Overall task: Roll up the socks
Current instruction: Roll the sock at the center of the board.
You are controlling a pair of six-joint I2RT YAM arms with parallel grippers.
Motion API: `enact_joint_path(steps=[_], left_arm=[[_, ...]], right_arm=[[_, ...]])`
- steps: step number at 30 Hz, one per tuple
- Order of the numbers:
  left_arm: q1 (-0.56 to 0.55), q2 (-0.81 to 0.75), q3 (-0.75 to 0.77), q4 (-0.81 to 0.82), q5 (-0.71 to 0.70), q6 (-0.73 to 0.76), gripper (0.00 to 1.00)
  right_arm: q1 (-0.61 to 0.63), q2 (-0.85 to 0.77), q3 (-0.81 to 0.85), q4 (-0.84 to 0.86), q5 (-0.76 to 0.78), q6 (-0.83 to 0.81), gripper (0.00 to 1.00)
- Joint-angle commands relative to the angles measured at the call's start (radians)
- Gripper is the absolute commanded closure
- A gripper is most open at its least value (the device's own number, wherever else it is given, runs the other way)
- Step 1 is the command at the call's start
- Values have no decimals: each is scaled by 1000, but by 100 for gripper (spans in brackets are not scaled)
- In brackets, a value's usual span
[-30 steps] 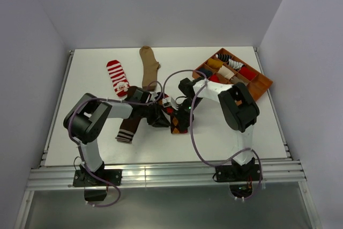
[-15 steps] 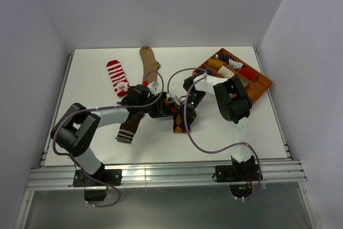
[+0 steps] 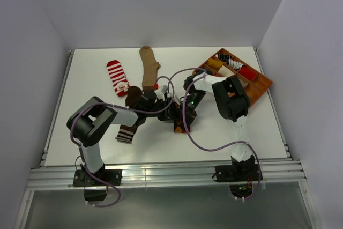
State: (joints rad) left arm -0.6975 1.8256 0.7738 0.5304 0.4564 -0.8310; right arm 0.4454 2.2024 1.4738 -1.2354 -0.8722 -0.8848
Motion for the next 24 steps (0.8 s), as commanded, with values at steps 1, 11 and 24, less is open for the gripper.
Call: enact_joint_path(steps=[1, 11, 24], left_arm=[[-13, 40, -18, 180, 27, -46, 61], [-63, 75, 36, -67, -165, -52, 63], [-65, 8, -39, -96, -203, -45, 65]], right_arm=[[-7, 20, 28, -18, 4, -28, 81], [-28, 57, 57, -88, -27, -23, 81], [-66, 86, 105, -29, 81, 122, 82]])
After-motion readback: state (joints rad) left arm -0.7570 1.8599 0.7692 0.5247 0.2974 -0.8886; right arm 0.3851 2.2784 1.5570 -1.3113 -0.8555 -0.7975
